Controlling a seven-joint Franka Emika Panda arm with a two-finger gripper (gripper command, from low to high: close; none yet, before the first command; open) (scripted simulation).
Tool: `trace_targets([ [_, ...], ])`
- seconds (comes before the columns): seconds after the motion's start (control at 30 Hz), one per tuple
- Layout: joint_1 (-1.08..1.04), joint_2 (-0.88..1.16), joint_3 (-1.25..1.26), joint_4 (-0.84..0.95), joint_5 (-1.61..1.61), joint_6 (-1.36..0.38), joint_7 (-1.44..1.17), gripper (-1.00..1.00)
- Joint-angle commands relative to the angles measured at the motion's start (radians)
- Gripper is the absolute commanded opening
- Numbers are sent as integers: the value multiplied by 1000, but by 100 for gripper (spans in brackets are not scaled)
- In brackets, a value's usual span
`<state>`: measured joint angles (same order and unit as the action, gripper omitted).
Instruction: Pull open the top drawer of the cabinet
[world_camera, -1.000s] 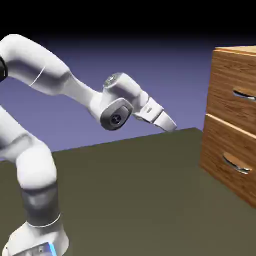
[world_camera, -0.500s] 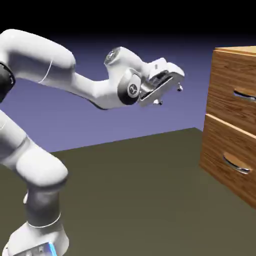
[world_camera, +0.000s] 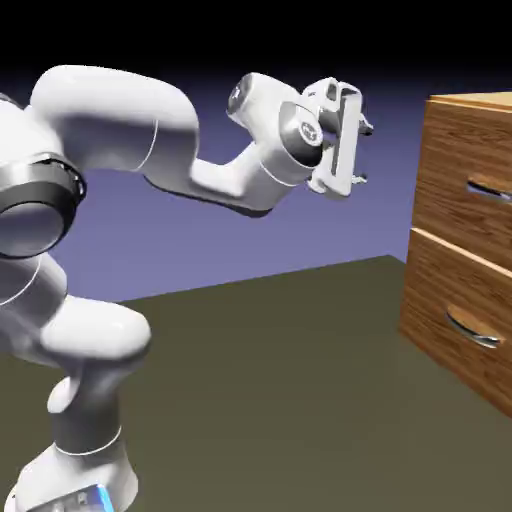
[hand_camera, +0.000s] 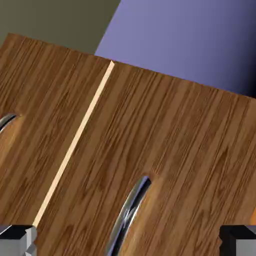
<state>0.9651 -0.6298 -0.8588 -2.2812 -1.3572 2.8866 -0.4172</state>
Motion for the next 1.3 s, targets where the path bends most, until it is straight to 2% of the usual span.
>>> trace_targets([
  [0.0, 31, -2, -28, 17, -44, -5, -37, 0],
  [1.1, 1038, -65, -936, 576, -1479, -164, -1262, 0],
  [1.27, 1154, -119, -1013, 699, -1495, -139, -1346, 0],
])
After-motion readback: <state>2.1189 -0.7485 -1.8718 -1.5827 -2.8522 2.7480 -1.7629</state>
